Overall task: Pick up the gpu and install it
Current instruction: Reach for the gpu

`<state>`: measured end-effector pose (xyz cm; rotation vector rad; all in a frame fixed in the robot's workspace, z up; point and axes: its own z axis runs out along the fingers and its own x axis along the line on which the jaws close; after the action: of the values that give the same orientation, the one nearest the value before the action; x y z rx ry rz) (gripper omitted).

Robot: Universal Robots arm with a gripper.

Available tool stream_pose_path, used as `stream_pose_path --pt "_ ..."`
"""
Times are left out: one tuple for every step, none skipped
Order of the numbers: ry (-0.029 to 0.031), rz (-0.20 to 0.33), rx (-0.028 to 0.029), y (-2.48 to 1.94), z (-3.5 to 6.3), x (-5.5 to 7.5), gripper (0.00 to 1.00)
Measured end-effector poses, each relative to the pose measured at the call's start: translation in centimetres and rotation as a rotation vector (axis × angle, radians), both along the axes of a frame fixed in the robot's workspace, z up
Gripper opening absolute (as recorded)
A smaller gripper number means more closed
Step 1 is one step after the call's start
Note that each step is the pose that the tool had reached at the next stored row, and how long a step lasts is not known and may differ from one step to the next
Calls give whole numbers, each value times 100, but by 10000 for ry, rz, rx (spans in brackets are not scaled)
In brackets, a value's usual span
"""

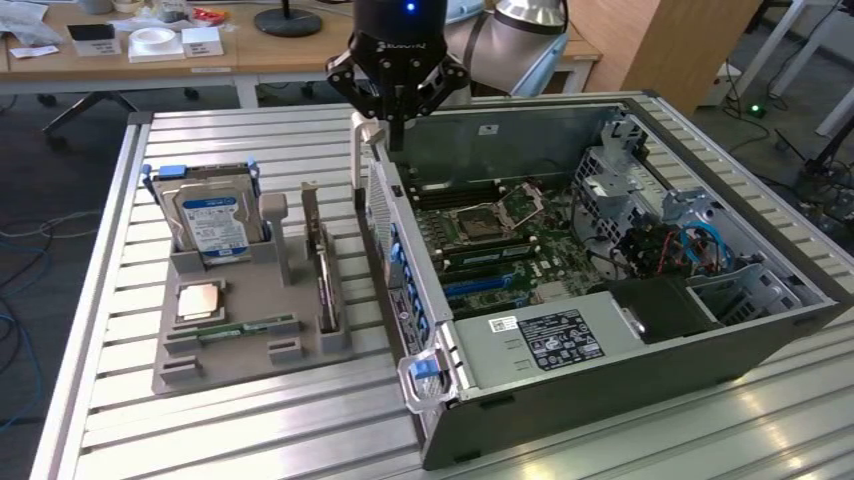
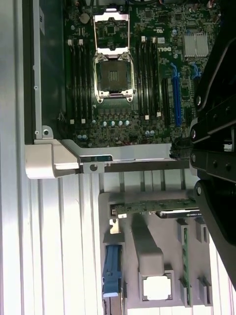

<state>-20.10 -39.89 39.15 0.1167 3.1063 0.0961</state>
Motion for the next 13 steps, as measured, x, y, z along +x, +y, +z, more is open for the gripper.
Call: stream_pose_path --pt "0 0 0 0 -1 -7 11" --pt "0 0 0 0 -1 -14 11" --pt "0 0 0 0 -2 -21 11" --pt "-1 -1 1 0 -3 -26 11" --pt "-1 0 0 0 -3 -31 11" --pt "0 -1 0 0 -3 -36 11" --pt "0 0 0 0 -4 -40 11" --pt "0 0 0 0 -5 -43 11" --pt "0 1 0 0 -5 -47 11" --pt "0 0 0 0 -6 -51 11" --pt "0 0 0 0 -6 -55 11" --pt "0 1 0 0 -7 -57 11" --pt "0 1 0 0 -8 -59 11"
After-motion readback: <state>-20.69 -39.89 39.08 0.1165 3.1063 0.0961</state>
